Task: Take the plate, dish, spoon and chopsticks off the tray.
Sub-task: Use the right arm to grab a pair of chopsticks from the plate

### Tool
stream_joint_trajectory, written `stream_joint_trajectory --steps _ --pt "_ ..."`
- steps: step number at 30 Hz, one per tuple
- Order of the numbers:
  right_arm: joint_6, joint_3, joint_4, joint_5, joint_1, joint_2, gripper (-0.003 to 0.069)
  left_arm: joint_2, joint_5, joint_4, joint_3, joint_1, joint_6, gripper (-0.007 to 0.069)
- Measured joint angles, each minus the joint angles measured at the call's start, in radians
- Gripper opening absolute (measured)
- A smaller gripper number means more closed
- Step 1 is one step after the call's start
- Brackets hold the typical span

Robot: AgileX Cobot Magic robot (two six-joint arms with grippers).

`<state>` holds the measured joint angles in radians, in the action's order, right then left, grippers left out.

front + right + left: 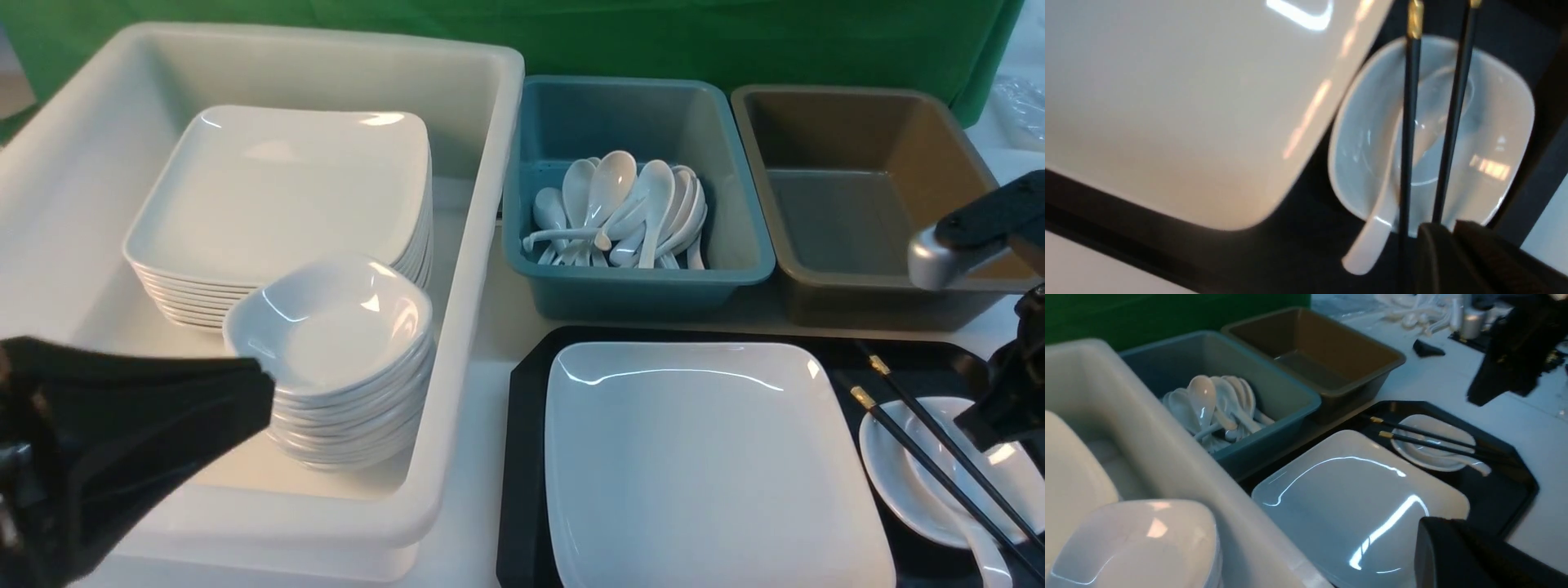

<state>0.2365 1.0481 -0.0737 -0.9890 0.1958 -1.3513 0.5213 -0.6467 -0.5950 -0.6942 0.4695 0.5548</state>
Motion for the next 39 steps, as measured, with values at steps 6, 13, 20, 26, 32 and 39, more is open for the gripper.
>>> stream_joint_trajectory --steps 6,13,20,26,32,39 --pt "0.148 0.001 0.153 0.117 -0.147 -0.150 0.0330 -0.125 -0.091 -0.002 0.000 0.001 0.011 0.0010" --pt "0.174 0.002 0.164 0.159 -0.161 -0.270 0.0512 -0.161 -0.090 0.002 0.000 0.001 0.013 0.0010" --pt "0.174 0.002 0.146 0.187 -0.162 -0.330 0.0521 -0.161 -0.087 0.010 0.000 0.001 0.013 0.0010" --pt "0.124 0.002 0.085 0.235 -0.163 -0.361 0.0521 -0.161 -0.085 0.035 0.000 0.001 0.013 0.0010" --pt "0.114 0.002 0.062 0.258 -0.164 -0.374 0.0521 -0.161 -0.085 0.036 0.000 0.001 0.013 0.0013" --pt "0.114 0.002 0.060 0.268 -0.164 -0.389 0.0513 -0.161 -0.085 0.035 0.000 0.001 0.013 0.0015"
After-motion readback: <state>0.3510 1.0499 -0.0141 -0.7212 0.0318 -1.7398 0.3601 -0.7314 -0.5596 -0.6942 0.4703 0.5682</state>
